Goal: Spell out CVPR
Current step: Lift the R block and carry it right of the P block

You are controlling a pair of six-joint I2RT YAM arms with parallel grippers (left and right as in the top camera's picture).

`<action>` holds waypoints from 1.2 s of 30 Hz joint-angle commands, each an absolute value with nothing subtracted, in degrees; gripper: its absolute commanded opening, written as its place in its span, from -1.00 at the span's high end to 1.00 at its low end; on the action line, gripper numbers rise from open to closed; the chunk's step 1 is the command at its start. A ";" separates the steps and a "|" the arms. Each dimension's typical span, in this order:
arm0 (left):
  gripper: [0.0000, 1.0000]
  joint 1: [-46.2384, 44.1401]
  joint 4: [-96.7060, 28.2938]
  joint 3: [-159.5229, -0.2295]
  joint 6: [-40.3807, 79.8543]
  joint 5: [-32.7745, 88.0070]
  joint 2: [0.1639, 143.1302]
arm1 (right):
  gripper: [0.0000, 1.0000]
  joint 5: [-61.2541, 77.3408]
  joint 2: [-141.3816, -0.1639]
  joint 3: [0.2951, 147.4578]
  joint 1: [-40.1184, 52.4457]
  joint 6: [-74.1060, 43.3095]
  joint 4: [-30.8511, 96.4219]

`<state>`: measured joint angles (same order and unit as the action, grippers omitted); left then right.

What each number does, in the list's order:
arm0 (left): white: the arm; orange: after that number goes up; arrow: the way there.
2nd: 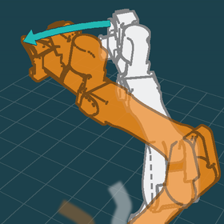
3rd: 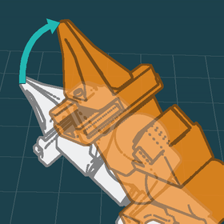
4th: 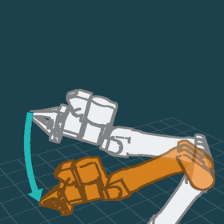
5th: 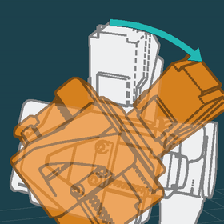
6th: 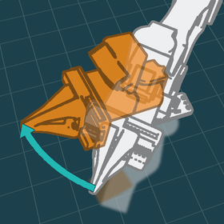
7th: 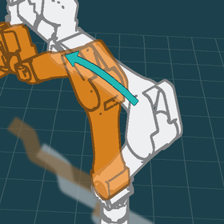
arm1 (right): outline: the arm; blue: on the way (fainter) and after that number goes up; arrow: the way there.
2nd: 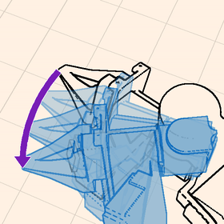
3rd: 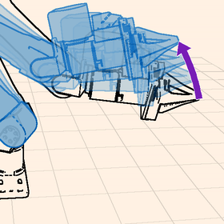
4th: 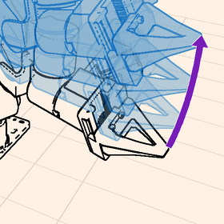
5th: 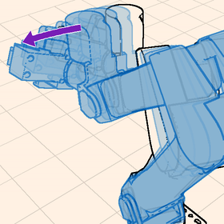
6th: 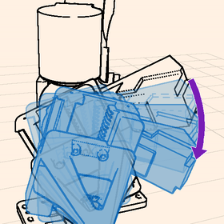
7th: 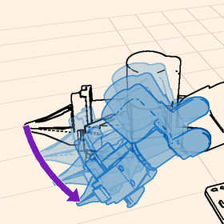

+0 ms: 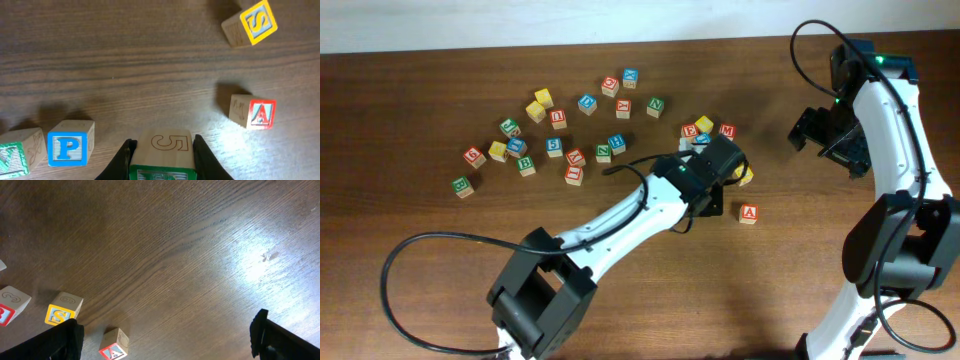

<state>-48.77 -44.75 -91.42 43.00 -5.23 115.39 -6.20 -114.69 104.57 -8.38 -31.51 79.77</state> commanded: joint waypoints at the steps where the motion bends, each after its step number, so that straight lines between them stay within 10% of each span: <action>1: 0.63 -49.12 -44.60 -91.94 44.56 -7.57 119.04 | -0.97 -6.70 -113.84 105.30 -8.36 -31.75 79.90; 36: 0.53 -46.70 -47.11 -91.94 44.58 -5.32 124.92 | -0.97 -6.70 -113.82 105.30 -8.36 -31.75 79.90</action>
